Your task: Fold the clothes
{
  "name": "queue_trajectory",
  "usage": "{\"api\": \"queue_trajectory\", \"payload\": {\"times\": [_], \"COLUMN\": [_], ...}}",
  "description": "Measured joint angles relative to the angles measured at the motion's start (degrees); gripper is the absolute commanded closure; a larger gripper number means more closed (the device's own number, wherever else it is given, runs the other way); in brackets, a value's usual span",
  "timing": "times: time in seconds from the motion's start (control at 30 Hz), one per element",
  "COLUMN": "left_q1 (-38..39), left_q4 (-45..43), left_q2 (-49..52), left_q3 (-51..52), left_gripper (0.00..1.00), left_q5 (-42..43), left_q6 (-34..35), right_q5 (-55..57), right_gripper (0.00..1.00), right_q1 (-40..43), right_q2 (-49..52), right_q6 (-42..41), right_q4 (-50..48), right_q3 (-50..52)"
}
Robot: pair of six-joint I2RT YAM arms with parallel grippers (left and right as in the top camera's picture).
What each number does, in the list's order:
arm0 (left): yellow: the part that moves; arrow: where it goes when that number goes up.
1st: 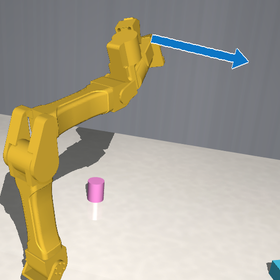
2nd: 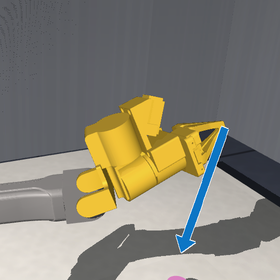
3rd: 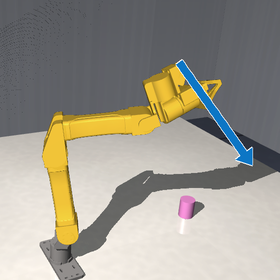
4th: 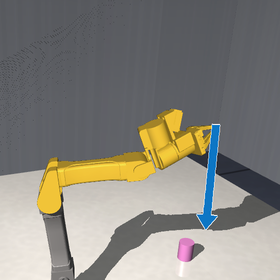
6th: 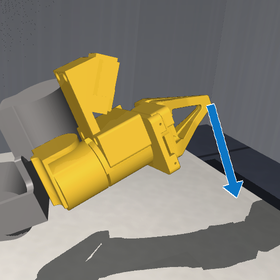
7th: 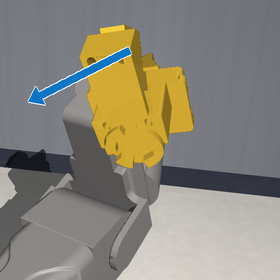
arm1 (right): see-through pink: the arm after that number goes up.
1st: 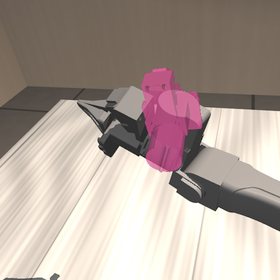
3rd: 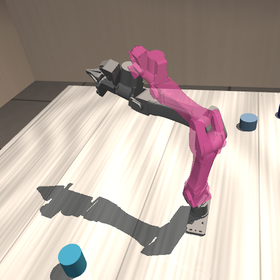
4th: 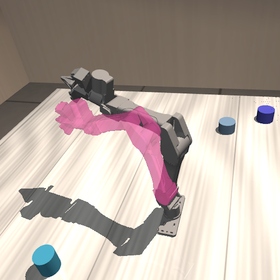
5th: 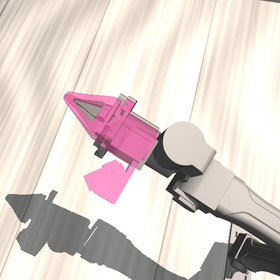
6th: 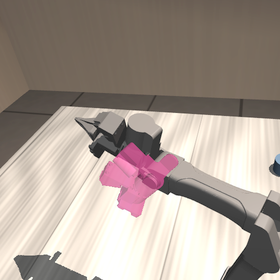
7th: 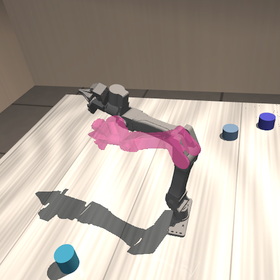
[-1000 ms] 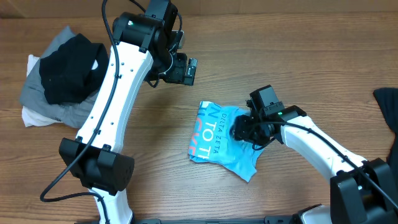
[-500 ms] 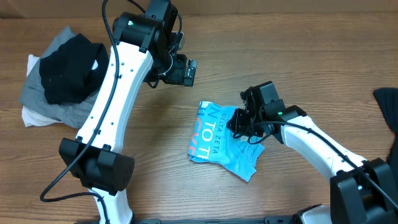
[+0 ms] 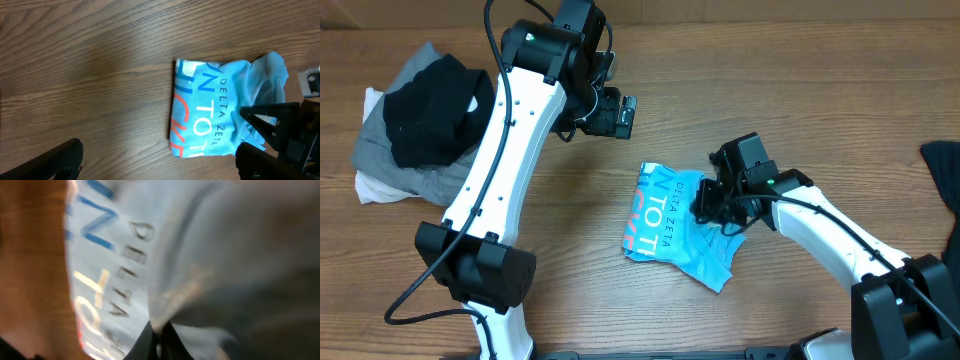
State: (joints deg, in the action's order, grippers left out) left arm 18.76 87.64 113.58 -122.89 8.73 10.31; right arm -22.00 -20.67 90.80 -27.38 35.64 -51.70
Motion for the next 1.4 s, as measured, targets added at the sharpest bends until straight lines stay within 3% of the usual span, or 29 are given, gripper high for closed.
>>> {"api": "queue_trajectory", "payload": {"times": [0.13, 0.27, 0.37, 0.47, 0.6, 0.7, 0.77, 0.83, 1.0, 1.13, 1.3, 1.4], "left_q1": [0.0, 0.0, 0.0, 0.0, 0.0, 0.0, 0.0, 0.0, 0.0, 0.0, 0.0, 0.0], "left_q4": [-0.3, -0.9, -1.1, -1.1, -1.1, -1.1, -1.1, -1.0, -0.4, -0.4, -0.4, 0.2], "left_q2": [0.0, 0.0, 0.0, 0.0, 0.0, 0.0, 0.0, 0.0, 0.0, 0.0, 0.0, 0.0], "left_q3": [0.0, 0.0, 0.0, 0.0, 0.0, 0.0, 0.0, 0.0, 0.0, 0.0, 0.1, 1.3], "left_gripper": [0.0, 0.0, 0.0, 0.0, 0.0, 0.0, 0.0, 0.0, 0.0, 0.0, 0.0, 0.0], "left_q5": [0.0, 0.0, 0.0, 0.0, 0.0, 0.0, 0.0, 0.0, 0.0, 0.0, 0.0, 0.0], "left_q6": [0.0, 0.0, 0.0, 0.0, 0.0, 0.0, 0.0, 0.0, 0.0, 0.0, 0.0, 0.0], "right_q5": [3.5, 7.4, 9.0, 9.6, 10.1, 10.3, 10.5, 10.4, 10.4, 9.7, 7.2, 7.6], "right_gripper": [0.91, 0.6, 0.52, 0.55, 0.66, 0.67, 0.81, 0.8, 0.6, 0.57, 0.96, 0.96], "right_q1": [2.4, 4.5, 4.9, 5.2, 6.2, 6.8, 7.0, 7.1, 7.9, 7.9, 7.5, 7.2], "right_q2": [0.0, -0.3, -1.2, -1.4, -1.3, -1.3, -1.0, -0.6, 0.1, 0.1, 1.8, 4.2], "right_q6": [3.1, 5.6, 7.0, 7.5, 7.5, 6.8, 6.5, 6.3, 7.6, 8.7, 9.6, 9.2], "right_q4": [10.7, 20.0, 21.5, 20.5, 16.0, 12.7, 11.7, 12.0, 12.6, 10.9, 5.6, 6.7], "right_q3": [-3.1, -9.6, -12.2, -12.3, -12.0, -10.7, -9.4, -8.8, -7.7, -7.7, -7.6, -7.6]}}
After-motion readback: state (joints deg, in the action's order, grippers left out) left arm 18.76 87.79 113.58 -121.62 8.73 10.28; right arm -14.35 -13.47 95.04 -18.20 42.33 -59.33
